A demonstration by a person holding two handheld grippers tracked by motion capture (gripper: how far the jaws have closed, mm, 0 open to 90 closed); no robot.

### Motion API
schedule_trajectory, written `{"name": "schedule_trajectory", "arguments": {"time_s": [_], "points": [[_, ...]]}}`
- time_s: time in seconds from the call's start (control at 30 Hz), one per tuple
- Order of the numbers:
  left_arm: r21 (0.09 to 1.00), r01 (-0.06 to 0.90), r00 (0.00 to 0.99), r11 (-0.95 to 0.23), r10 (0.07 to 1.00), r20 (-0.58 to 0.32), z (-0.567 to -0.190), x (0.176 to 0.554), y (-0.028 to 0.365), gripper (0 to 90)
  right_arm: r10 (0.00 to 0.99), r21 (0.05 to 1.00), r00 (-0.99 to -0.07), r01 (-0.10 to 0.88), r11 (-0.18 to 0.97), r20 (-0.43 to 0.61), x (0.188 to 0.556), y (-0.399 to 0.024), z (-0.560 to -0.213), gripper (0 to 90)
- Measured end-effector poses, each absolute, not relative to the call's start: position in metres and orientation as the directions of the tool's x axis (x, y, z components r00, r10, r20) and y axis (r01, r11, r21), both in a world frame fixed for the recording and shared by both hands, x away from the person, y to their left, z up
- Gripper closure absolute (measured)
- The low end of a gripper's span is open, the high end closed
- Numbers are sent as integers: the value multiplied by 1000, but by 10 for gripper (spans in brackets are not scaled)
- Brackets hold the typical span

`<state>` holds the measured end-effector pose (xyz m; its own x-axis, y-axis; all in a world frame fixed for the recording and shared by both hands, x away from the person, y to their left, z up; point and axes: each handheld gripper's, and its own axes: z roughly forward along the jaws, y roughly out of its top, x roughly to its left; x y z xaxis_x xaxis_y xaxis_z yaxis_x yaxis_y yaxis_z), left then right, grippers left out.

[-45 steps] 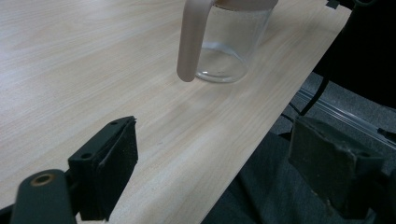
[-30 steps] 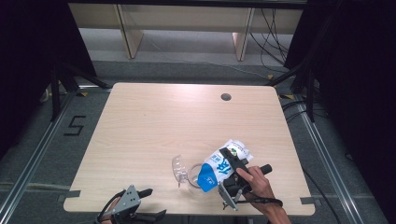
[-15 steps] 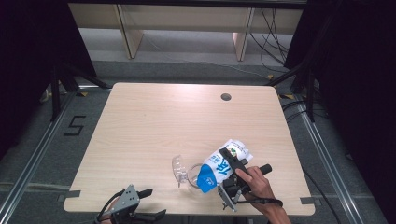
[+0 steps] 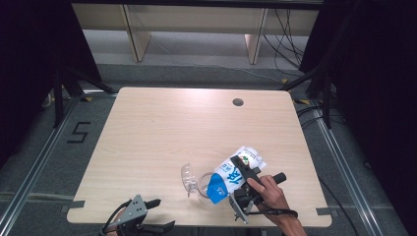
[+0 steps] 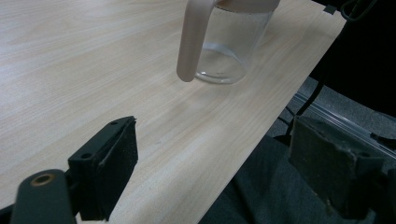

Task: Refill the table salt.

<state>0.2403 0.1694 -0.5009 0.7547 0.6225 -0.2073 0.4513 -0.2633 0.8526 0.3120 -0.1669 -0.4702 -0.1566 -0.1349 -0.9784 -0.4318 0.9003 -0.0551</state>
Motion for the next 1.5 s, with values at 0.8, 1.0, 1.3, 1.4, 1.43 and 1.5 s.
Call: {"name": "schedule_trajectory", "arguments": {"time_s": [0.8, 1.0, 1.3, 1.4, 1.43, 1.5], "points": [[854, 452, 754, -259, 623, -209, -501, 240, 169, 151, -126, -51, -151, -423, 905, -980, 313, -168, -473, 504], [850, 447, 757, -279, 624, -193, -501, 241, 170, 151, -127, -53, -149, -423, 904, -981, 313, -168, -473, 504], [847, 443, 760, -295, 625, -179, -501, 242, 171, 151, -135, -66, -139, -414, 908, -981, 312, -168, -473, 505], [846, 445, 759, -295, 625, -181, -501, 242, 171, 151, -140, -71, -138, -415, 907, -980, 312, -167, -472, 508], [846, 445, 759, -295, 625, -181, -501, 242, 171, 151, -145, -77, -135, -413, 908, -980, 312, -167, -472, 509], [847, 443, 760, -294, 625, -181, -501, 242, 171, 151, -146, -78, -134, -415, 906, -980, 313, -167, -472, 509]]}}
